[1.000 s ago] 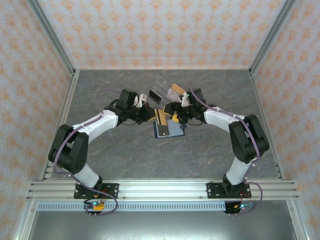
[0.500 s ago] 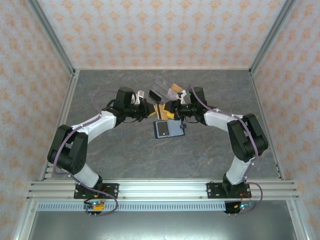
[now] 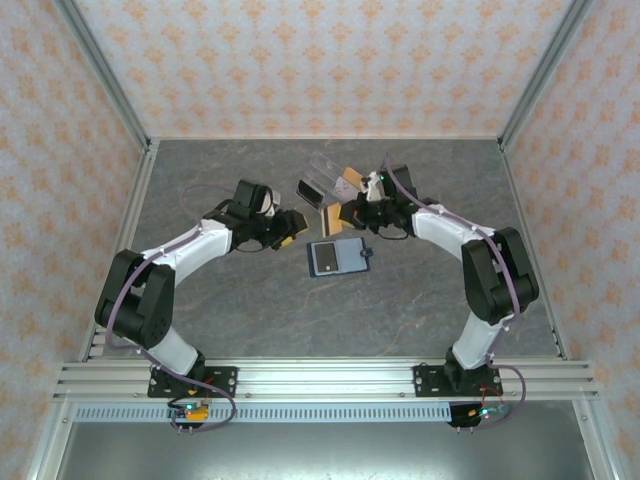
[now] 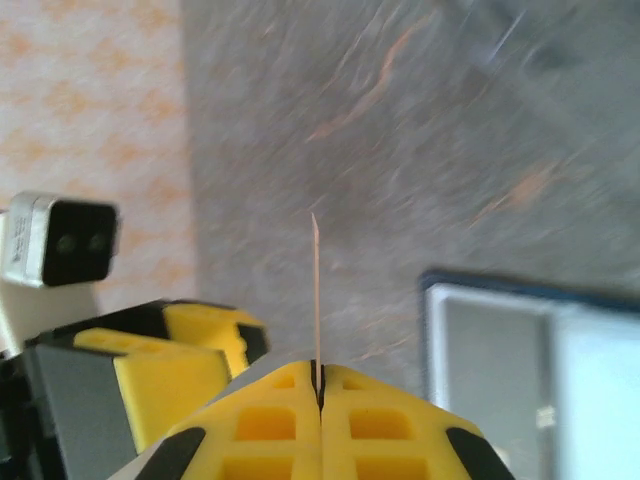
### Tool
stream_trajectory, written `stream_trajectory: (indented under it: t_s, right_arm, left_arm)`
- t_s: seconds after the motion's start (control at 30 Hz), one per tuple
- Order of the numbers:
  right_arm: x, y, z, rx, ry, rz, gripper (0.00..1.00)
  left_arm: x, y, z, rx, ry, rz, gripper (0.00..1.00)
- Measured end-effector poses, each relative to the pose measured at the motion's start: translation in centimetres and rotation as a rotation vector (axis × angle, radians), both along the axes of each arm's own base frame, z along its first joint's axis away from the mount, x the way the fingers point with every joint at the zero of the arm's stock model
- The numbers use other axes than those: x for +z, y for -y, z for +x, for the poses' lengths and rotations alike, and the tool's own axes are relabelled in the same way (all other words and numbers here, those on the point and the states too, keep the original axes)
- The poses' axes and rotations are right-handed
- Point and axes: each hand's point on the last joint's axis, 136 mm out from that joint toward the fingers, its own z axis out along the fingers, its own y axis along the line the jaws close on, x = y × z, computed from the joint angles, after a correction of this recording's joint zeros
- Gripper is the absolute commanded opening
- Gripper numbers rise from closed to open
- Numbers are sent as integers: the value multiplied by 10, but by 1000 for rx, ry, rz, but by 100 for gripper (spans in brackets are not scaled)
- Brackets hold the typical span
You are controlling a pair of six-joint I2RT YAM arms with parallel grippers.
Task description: Take the credit cards out of the card holder
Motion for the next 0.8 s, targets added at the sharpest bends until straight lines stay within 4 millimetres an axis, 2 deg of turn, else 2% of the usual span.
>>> stream_trajectory:
  t_s: [0.2, 0.37, 0.47, 0.63, 0.8]
  right_arm:
    - [37, 38, 43, -72, 264, -324, 0]
    - [68, 62, 67, -49, 477, -551, 0]
    - [80, 65, 75, 20, 571, -639, 0]
    - [83, 62, 91, 162, 674, -746, 0]
    - [67, 57, 109, 291, 695, -827, 0]
  left_arm:
    - [-10, -32, -6, 43, -9, 199, 80]
    - [-11, -51, -13, 51, -6, 311, 88]
    - [-13, -58, -16, 51, -8, 354, 92]
    - [-12, -64, -18, 48, 3, 392, 99]
    - [-9, -66, -20, 43, 10, 405, 100]
